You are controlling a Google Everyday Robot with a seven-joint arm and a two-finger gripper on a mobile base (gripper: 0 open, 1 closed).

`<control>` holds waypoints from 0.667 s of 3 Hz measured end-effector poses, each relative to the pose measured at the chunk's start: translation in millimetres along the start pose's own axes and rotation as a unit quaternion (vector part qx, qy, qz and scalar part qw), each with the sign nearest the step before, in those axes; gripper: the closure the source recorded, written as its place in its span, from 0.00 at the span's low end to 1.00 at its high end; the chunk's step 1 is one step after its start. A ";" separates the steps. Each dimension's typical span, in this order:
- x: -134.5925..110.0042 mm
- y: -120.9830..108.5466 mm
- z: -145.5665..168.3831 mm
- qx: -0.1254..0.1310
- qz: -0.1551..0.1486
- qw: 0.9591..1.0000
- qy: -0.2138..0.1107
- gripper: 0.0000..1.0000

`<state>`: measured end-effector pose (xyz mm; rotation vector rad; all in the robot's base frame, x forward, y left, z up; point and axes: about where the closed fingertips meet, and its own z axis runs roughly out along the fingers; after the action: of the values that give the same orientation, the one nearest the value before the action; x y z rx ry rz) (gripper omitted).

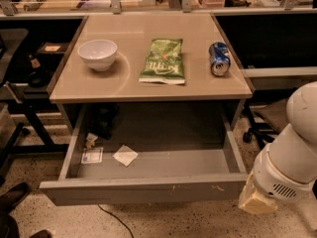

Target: Close top drawer

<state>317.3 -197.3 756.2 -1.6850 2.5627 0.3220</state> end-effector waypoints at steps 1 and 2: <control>0.0 0.0 0.0 0.000 0.000 1.000 0.000 1.00; 0.5 -3.5 9.5 0.004 0.004 1.000 -0.008 1.00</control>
Offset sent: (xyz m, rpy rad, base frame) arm 0.0086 0.0000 -0.0332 0.0365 -0.0362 -0.0405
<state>319.6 -197.1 746.4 -1.6620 2.5570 0.3225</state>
